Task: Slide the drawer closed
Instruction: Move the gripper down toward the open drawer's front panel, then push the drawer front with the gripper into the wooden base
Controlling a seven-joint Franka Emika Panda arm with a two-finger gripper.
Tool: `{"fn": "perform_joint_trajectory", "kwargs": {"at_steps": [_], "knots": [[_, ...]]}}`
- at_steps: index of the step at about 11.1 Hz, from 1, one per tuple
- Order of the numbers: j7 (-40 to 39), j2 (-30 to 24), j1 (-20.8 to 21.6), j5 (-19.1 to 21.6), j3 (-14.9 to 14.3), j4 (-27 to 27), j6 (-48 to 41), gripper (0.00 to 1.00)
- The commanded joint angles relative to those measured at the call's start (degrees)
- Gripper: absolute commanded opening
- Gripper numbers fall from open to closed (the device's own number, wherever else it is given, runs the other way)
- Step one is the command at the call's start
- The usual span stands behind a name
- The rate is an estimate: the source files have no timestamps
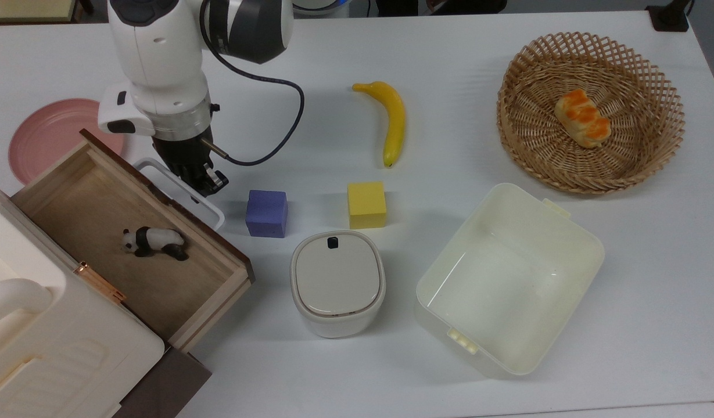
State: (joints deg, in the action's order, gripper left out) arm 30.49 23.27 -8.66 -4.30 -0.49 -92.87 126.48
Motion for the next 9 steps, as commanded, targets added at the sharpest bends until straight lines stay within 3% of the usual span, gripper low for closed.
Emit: {"fn": "perform_joint_trajectory", "kwargs": {"at_steps": [1, 6, 9], "knots": [[3.43, 1.94, 0.57, -4.82, -1.26, 0.24, 6.13, 0.0], [4.93, 5.37, 0.58, -9.49, -3.55, 2.87, 16.15, 0.0], [4.93, 8.79, 0.57, -9.58, -5.4, 7.16, 20.02, 0.0]]}}
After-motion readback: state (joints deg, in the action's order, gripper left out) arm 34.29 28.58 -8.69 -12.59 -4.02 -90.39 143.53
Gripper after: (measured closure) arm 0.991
